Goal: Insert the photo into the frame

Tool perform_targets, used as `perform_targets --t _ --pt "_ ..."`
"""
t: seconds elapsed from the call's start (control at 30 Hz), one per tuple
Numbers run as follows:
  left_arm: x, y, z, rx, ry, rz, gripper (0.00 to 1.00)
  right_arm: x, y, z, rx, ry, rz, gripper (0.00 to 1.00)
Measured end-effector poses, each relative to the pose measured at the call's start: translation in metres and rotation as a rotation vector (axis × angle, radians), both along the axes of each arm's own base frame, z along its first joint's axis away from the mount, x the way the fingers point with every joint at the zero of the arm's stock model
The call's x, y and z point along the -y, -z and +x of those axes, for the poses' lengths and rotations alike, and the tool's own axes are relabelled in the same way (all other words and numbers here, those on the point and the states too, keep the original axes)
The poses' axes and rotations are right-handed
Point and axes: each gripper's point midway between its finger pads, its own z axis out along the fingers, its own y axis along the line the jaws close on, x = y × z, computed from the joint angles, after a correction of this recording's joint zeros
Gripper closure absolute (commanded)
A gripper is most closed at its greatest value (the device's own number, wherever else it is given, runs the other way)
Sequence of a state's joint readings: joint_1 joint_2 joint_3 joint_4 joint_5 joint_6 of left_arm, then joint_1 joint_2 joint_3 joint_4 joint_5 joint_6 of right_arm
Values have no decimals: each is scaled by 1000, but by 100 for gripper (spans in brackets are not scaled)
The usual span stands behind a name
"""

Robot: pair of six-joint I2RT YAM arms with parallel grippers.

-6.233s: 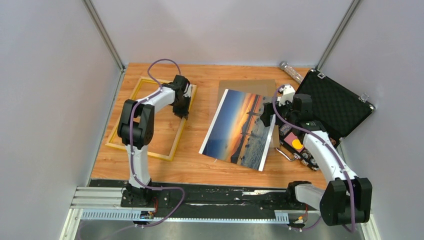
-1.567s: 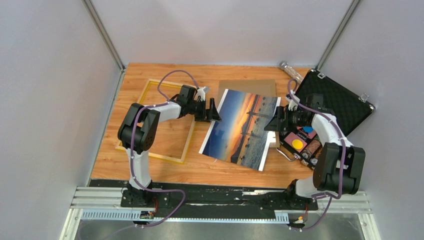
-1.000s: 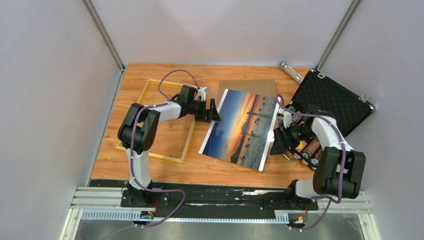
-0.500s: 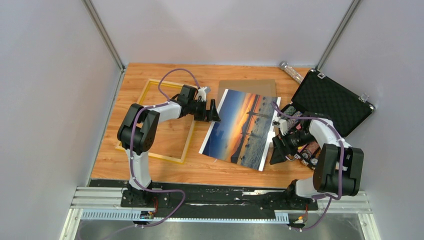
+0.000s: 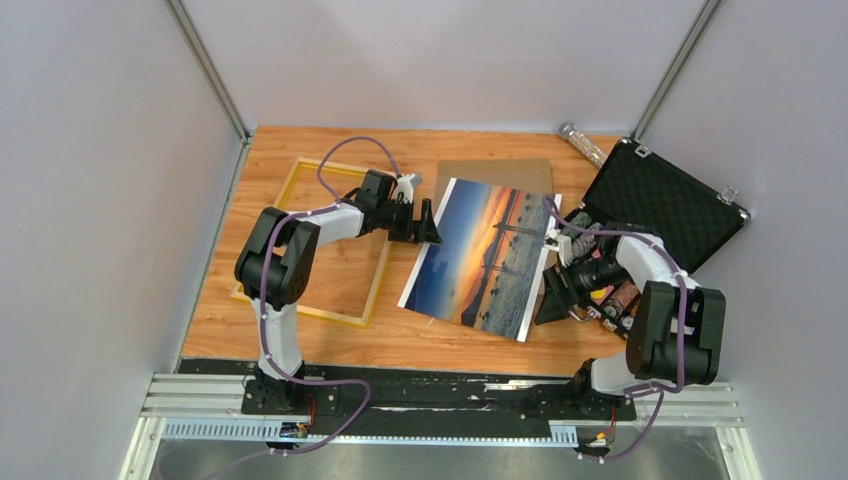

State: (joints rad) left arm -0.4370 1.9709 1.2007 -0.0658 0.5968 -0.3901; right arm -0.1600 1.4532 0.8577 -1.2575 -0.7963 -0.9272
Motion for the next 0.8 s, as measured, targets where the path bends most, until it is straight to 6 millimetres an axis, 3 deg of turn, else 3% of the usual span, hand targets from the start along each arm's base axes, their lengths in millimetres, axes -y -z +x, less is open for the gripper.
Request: perform_targets --t 0.57,0.8 --pt "3 -1 0 13 5 0 0 -8 -23 36 36 120 95 19" --pt "3 -1 0 14 5 1 0 -7 -19 49 -6 177 121 19"
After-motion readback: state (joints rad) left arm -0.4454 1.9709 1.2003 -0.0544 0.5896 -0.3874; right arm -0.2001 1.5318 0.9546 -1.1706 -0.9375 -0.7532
